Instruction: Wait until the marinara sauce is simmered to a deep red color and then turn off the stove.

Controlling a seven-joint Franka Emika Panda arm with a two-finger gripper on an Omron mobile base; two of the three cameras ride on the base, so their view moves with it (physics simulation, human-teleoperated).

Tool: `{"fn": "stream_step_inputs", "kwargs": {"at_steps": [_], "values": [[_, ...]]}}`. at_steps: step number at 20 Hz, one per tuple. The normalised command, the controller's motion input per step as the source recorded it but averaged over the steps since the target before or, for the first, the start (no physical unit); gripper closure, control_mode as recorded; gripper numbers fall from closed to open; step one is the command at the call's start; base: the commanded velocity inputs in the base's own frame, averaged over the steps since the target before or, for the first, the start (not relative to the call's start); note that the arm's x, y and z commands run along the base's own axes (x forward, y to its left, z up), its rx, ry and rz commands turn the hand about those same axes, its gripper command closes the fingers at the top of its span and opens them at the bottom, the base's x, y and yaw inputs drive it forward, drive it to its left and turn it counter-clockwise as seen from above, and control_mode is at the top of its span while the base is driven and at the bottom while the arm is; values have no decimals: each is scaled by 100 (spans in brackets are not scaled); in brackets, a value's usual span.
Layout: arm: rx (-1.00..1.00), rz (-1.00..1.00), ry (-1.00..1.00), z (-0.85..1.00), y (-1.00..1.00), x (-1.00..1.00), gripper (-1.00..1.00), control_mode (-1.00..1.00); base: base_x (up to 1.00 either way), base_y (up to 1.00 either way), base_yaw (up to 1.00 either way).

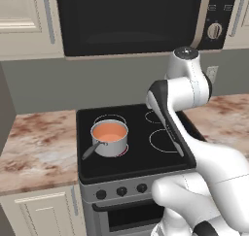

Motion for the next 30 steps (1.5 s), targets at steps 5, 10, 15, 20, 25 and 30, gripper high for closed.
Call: {"fn": "stream_step_inputs", "kwargs": {"at_steps": [5, 10, 15, 20, 25, 30], "values": [[0, 0, 0, 0, 0, 0, -100, -100, 0, 0, 0], [0, 0, 0, 0, 0, 0, -100, -100, 0, 0, 0], [0, 0, 0, 0, 0, 0, -100, -100, 0, 0, 0], [0, 0, 0, 0, 0, 0, -100, -100, 0, 0, 0], [0, 0, 0, 0, 0, 0, -100, -100, 0, 0, 0], [0, 0, 0, 0, 0, 0, -100, -100, 0, 0, 0]]}}
